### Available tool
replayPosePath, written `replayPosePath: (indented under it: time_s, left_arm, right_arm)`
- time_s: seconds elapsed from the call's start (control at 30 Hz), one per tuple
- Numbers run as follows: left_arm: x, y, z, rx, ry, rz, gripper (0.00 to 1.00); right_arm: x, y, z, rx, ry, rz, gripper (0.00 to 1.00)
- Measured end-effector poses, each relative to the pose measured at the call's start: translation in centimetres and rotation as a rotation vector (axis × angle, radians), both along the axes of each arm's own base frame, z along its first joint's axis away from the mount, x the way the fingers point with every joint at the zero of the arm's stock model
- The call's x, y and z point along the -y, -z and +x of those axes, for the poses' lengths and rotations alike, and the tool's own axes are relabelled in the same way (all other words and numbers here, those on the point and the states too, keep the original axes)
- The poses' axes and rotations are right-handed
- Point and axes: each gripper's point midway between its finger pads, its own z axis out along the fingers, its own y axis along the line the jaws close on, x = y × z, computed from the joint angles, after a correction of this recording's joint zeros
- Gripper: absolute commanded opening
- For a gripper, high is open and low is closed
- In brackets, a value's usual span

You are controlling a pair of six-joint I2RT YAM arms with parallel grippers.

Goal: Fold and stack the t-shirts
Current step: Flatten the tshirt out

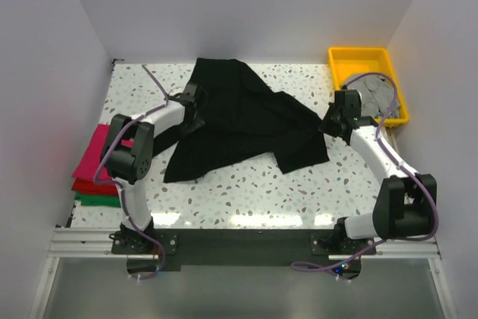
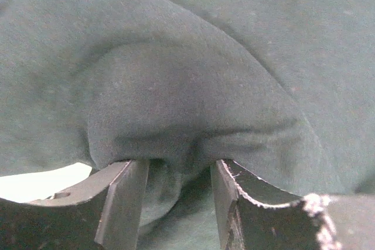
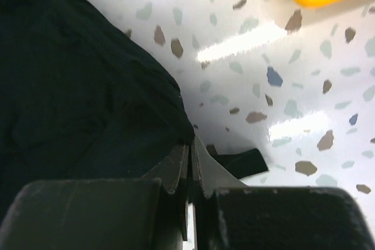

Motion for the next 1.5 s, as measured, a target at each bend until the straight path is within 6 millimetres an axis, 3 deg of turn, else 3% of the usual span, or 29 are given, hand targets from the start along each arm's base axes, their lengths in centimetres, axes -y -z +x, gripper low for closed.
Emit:
replayPosePath:
  time_s: [0.13,0.27,0.43,0.63,0.73,0.9,1.0,1.5]
  left_arm:
    - [-1.4,-0.3,2.1,-0.013,0.005,0.069,0.56]
    - [-1.9,-0.8,1.1,-0.035,0.035,0.095,0.65]
    - [-3.4,-3.0,-3.0,-0.028,0.046,0.093,0.91]
    - [-5.5,-7.8,-7.2,0.102,0.006,0.051,0.95]
    - [-6.3,-7.1,-10.2,0.11,-0.021,0.033,0.92]
    - [-7.6,-1.9,-16.4,-0.005,-0.081,0.014,0.85]
    - [-8.1,0.2,-18.7,-0.066,-0.11,0.001,0.82]
    - [-6.9,0.2,-16.5,0.023,-0.149,-0.091,0.45]
  right_arm:
    - [0.5,2.6,-2.8,-0.073,0.001,0.014,0.0]
    - [1.8,4.1,-4.1,-0.132,0.032,0.042,0.04]
    - [1.7,4.1,-4.1,-0.132,0.028,0.065,0.13]
    - [1.2,4.0,-4.1,-0.132,0.013,0.091,0.22]
    - [0.8,3.9,-4.1,-0.128,0.001,0.112,0.24]
    - [0.0,3.2,-4.3,-0.101,-0.015,0.149,0.26]
    - [-0.4,2.9,-4.5,-0.09,-0.029,0.168,0.26]
    - [-1.1,3.0,-5.0,-0.086,-0.058,0.203,0.28]
